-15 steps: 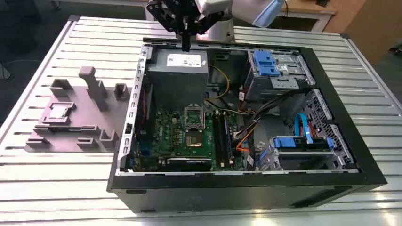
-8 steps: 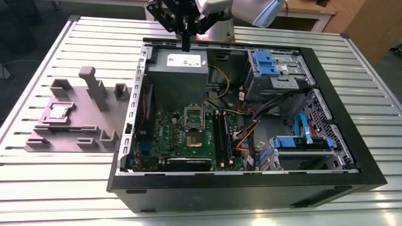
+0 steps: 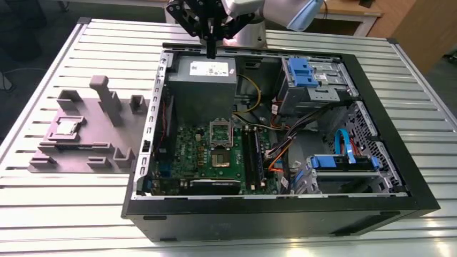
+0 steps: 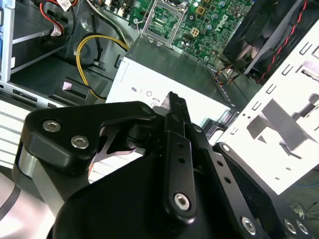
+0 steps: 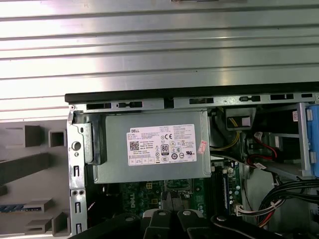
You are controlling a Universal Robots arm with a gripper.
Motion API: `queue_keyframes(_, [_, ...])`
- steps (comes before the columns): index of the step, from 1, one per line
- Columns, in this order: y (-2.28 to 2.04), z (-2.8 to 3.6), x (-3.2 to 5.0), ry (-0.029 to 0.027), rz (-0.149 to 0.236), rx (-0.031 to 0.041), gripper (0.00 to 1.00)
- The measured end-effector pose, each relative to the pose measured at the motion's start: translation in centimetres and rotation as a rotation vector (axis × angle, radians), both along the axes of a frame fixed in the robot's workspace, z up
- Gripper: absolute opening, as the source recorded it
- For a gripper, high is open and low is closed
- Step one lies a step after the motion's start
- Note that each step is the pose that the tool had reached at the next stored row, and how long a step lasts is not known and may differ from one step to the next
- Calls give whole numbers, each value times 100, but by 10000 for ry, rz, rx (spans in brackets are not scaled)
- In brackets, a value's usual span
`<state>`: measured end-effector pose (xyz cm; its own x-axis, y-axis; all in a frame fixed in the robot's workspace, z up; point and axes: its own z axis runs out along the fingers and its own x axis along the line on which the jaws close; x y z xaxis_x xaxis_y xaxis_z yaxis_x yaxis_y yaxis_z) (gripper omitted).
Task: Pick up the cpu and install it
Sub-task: 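Reach for the cpu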
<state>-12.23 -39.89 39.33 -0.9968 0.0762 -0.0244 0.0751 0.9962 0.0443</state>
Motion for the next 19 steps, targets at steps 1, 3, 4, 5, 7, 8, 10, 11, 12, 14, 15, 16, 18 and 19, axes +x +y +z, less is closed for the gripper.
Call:
queue_keyframes(1, [0, 0, 0, 0, 0, 0, 10])
queue_keyframes(3, [0, 0, -16, 0, 0, 0, 10])
queue_keyframes(4, [0, 0, -17, 0, 0, 0, 10])
queue_keyframes(5, [0, 0, -18, 0, 1, 1, 10])
queue_keyframes(7, [0, 0, -21, -1, 0, 0, 10])
queue_keyframes(8, [0, 0, -26, 0, 0, 0, 10])
queue_keyframes(10, [0, 0, -32, 0, 0, 0, 10])
queue_keyframes(11, [0, 0, -33, 0, 0, 0, 10])
queue_keyframes(12, [0, 0, -37, 0, -1, 0, 10])
queue_keyframes(14, [0, 0, -42, -1, 0, 0, 10])
queue_keyframes(15, [0, 0, -45, 0, 0, 0, 10])
queue_keyframes(16, [0, 0, -46, 0, 1, 0, 10])
queue_keyframes(18, [0, -2, -245, 0, 1, 0, 10])
queue_keyframes(19, [0, -2, -246, 0, 0, 0, 10])
